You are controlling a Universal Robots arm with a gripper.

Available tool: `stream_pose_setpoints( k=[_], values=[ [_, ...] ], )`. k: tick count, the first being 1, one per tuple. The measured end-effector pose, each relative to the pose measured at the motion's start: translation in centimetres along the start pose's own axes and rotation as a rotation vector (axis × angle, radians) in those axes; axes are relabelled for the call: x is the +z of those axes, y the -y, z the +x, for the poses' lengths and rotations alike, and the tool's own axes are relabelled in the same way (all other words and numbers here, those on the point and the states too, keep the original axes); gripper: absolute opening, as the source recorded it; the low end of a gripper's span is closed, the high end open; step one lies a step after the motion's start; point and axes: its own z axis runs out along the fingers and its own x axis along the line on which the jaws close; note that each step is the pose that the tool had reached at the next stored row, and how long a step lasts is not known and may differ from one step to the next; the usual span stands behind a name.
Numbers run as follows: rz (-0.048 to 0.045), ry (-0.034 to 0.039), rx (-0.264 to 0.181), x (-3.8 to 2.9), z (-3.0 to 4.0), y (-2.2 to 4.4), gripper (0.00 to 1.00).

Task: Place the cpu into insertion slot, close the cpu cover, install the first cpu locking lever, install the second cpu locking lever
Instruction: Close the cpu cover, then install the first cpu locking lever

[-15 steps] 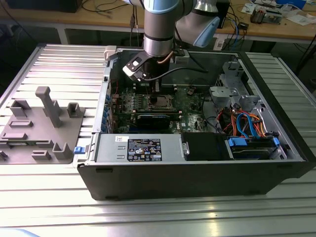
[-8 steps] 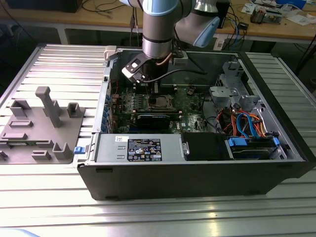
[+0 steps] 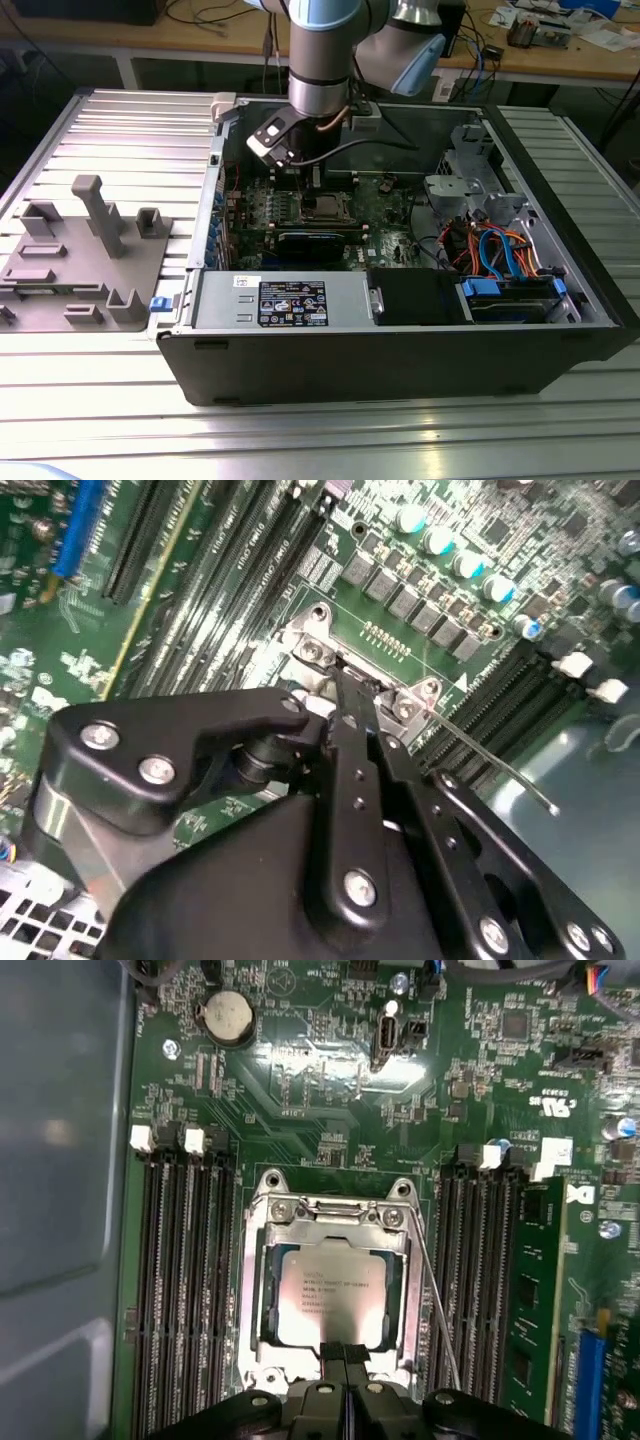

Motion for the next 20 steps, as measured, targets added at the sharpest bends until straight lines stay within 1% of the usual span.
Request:
stream_pose_setpoints(
  k=[2, 4, 8, 9, 10, 12, 14, 20],
  values=[
    [-0.0004, -0.0001, 0.0, -0.15, -0.01, 0.0, 0.11],
    [-0.0006, -0.0002, 0.0, -0.16, 0.0, -0.03, 0.11],
    [-0.0004, 0.0, 0.0, -0.14, -0.07, -0.98, 0.11],
    [-0.0004, 0.0, 0.0, -0.13, -0.09, -1.37, 0.11],
    [-0.0004, 0.0, 0.0, -0.13, -0.12, -1.9, 0.11],
    [-0.0004, 0.0, 0.0, -0.13, -0.12, -1.91, 0.11],
    [-0.0004, 0.0, 0.0, -0.13, -0.13, -2.07, 0.11],
    [-0.0004, 0.0, 0.0, -0.14, -0.13, -2.1, 0.11]
  ],
)
